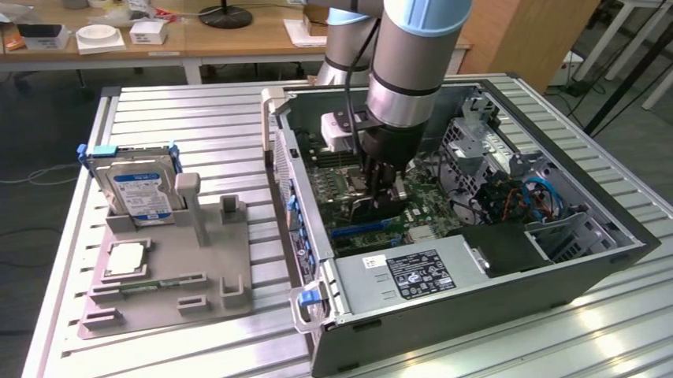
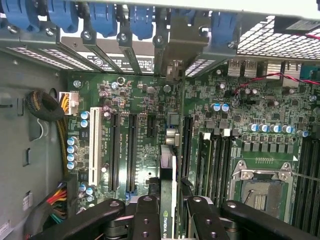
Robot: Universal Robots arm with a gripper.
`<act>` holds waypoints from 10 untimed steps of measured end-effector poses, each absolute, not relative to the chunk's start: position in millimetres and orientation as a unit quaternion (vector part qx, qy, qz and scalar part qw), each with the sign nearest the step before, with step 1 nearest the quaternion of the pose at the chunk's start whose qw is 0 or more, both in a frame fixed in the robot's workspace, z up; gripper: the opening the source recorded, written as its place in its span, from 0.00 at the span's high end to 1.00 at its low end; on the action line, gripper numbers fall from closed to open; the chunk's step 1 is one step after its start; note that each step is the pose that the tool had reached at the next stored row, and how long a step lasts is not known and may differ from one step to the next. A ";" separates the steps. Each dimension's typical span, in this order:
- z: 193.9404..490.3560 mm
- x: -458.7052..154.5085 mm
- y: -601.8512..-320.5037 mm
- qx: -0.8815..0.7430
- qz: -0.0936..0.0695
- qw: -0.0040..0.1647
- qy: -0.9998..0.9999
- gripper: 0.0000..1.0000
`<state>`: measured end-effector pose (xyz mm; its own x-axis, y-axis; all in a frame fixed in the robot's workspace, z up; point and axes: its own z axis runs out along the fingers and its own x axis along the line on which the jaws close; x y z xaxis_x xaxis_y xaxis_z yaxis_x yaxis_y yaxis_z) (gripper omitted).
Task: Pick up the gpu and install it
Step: 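Insert the gpu into the slot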
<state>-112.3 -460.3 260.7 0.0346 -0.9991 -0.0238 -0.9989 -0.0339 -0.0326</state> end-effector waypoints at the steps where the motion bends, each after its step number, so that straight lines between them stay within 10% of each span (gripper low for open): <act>1: 260.1 -112.3 -460.3 -0.719 -0.003 0.020 0.695 0.74; 10: 259.6 -108.6 -460.2 -0.719 -0.003 0.020 0.695 0.74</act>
<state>-108.6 -460.2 259.6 0.0344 -0.9991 -0.0242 -0.9989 -0.0336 -0.0325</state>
